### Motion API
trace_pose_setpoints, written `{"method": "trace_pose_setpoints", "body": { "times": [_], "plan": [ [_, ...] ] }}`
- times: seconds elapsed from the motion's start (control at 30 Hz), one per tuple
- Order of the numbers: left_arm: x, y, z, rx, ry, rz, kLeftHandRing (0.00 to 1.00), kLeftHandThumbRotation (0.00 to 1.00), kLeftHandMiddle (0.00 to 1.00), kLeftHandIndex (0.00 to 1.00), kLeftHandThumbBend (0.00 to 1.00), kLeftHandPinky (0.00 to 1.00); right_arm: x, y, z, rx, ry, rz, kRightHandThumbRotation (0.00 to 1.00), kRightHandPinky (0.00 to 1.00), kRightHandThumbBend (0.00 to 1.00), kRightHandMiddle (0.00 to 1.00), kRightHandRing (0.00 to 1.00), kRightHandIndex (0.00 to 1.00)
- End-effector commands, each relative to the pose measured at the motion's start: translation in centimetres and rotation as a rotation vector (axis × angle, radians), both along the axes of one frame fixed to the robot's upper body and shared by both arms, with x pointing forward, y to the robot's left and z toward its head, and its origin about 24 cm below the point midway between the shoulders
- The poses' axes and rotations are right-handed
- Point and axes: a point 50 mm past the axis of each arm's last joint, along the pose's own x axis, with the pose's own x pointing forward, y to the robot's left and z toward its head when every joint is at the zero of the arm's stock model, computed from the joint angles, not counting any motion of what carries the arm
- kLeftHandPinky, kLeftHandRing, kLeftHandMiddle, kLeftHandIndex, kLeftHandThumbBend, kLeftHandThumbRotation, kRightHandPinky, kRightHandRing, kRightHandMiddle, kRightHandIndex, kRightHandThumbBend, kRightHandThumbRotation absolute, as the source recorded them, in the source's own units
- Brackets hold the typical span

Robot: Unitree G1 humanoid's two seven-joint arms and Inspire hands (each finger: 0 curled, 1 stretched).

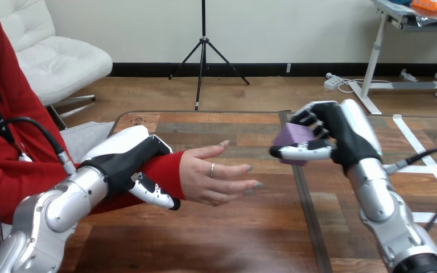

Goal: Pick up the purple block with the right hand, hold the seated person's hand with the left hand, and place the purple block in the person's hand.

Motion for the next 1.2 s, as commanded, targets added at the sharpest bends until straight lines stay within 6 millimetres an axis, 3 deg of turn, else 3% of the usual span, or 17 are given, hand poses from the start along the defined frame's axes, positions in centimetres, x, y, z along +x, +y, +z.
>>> {"method": "trace_pose_setpoints", "body": {
  "times": [0.0, 1.17],
  "plan": [
    [1.7, -3.1, 8.3, -0.141, -0.351, -0.100, 0.27, 0.00, 0.37, 0.37, 0.65, 0.21, 2.4, 3.3, 6.6, 0.015, -0.220, 0.109, 0.00, 0.32, 0.79, 0.44, 0.35, 0.45],
    [2.3, -4.7, 9.4, -0.163, -0.379, -0.121, 0.27, 0.00, 0.37, 0.38, 0.64, 0.21, 0.8, 7.7, 8.2, 0.050, -0.271, 0.282, 0.00, 0.33, 0.77, 0.43, 0.36, 0.44]
  ]
}}
